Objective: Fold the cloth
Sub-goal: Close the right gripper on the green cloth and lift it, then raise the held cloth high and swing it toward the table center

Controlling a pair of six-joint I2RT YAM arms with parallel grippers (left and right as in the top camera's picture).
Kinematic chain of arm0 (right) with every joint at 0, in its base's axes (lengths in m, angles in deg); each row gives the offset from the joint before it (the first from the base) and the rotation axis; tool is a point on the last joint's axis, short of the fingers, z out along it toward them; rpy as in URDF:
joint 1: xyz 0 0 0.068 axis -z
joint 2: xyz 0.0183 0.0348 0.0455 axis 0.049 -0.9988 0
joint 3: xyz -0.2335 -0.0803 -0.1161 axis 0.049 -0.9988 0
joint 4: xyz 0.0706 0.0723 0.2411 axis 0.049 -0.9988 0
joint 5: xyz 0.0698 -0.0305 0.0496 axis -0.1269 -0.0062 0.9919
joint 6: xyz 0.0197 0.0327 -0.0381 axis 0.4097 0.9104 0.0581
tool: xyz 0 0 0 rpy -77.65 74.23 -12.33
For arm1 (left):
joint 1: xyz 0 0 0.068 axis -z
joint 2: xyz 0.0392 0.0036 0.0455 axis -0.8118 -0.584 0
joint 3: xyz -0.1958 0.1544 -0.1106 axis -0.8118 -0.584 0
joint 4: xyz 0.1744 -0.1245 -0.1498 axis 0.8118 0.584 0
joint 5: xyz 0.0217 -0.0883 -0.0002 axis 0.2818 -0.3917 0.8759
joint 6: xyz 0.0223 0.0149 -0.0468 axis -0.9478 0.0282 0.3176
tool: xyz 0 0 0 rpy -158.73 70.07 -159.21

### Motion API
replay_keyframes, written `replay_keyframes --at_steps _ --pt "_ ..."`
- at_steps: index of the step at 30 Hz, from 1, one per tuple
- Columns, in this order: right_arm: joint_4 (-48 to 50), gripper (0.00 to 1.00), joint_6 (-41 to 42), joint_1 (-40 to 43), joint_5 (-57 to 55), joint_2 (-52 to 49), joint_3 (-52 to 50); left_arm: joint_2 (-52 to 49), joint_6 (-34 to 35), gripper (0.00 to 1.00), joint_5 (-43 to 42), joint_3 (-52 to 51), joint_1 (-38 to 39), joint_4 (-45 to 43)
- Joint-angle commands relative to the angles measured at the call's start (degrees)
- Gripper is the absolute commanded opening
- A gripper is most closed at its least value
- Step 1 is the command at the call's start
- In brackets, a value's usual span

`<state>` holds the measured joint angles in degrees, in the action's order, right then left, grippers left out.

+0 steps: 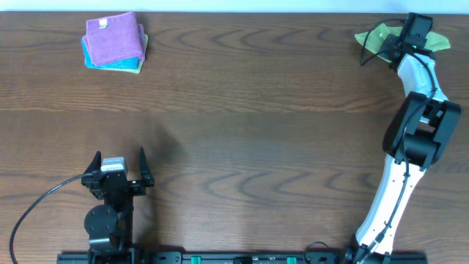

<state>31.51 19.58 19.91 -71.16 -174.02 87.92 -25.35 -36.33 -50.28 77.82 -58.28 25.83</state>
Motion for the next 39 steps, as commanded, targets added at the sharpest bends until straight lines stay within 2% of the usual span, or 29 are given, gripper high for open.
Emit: replay_keyframes --at_steps 1,4,10,18,39 --pt "-2.0 0.08 -0.7 -0.8 0.7 4.7 0.9 0.4 -1.0 0.95 0.8 -2.0 -0.1 1.1" --pt "-5.3 0.02 -0.7 -1.0 0.6 7.7 0.9 0.4 -1.0 0.95 0.8 -2.0 -0.1 1.1" --pt "-12.1 0.02 -1.7 -1.4 0.7 14.9 0.9 0.4 -1.0 0.95 0.8 -2.0 -0.1 1.1" --pt "-21.6 0.02 -7.0 -4.3 0.7 26.3 0.9 0.4 -1.0 0.95 0.8 -2.0 -0.1 1.1" --pt "-45.0 0.02 -9.0 -26.6 -3.4 51.7 0.9 0.4 -1.0 0.95 0.8 -2.0 -0.1 1.1"
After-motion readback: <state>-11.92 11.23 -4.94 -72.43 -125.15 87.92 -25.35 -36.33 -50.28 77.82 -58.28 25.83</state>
